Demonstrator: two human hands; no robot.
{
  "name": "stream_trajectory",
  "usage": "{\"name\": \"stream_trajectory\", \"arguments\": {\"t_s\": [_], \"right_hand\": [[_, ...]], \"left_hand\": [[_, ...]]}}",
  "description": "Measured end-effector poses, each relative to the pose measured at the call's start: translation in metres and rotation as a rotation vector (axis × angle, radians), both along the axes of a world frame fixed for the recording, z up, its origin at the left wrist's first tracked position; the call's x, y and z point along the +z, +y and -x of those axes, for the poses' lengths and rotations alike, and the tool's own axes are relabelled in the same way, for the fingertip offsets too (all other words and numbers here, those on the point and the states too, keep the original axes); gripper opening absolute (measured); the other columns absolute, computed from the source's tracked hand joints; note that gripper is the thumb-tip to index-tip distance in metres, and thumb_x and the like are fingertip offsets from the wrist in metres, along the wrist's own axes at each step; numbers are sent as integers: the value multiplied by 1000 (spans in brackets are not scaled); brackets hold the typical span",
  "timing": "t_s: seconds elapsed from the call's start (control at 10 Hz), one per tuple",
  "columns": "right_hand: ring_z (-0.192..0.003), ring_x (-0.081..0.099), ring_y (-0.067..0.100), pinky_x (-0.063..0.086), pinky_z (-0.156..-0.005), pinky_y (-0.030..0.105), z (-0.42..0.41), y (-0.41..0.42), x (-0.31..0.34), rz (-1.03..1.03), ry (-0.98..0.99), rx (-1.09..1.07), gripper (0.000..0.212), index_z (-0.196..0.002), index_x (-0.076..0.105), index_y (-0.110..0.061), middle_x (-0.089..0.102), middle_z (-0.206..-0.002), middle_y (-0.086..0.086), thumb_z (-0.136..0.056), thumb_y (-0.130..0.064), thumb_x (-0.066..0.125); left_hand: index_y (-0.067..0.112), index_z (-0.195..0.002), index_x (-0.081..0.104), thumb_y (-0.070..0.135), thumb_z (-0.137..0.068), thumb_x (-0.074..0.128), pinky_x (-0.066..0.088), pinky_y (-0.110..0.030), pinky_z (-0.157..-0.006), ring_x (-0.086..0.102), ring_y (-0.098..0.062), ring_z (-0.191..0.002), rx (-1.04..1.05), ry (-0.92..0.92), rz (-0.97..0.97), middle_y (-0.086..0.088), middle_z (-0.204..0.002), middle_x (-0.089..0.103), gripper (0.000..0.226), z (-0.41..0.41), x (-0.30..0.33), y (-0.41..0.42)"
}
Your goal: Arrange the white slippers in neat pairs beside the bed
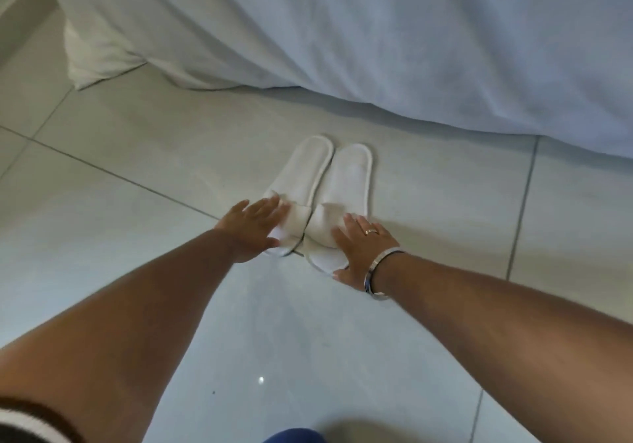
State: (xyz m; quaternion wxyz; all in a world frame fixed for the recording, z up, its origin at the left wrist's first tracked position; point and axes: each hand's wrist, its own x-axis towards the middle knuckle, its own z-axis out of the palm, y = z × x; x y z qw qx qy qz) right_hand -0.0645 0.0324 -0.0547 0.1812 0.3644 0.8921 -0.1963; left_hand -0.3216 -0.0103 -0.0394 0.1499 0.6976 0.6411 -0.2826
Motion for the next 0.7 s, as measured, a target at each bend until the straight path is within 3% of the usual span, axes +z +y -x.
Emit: {"name": "stream_trajectory", "arguments": {"t_s": [0.2, 0.5, 0.7], "right_hand": [[-147, -3, 30, 4, -118, 45, 14, -12, -26, -100, 73, -53, 90, -151, 2, -21, -6, -161, 10, -84, -60, 50], [-147, -4, 28, 4, -116, 48, 17, -13, -27, -58, 128, -80, 88, -151, 2, -23, -6, -161, 8, -85, -59, 48], [-136, 38, 30, 31, -109, 44, -18, 53, 39, -40, 354, 91, 71, -149, 24, -20, 33, -154, 11, -89, -48, 50]], "left_hand": [[26, -155, -9, 49, -98, 44, 14, -43, -119, -4, -17, -151, 104, -85, -30, -1, -165, -12, 82, -3, -6, 3], [26, -155, -9, 56, -96, 41, 20, -46, -118, -2, -20, -151, 94, -86, 29, -5, -165, -11, 82, -4, -9, 16], [29, -154, -11, 52, -95, 49, 9, -45, -121, -4, -22, -151, 70, -16, 101, 3, -165, -11, 87, 18, 28, 38]]}}
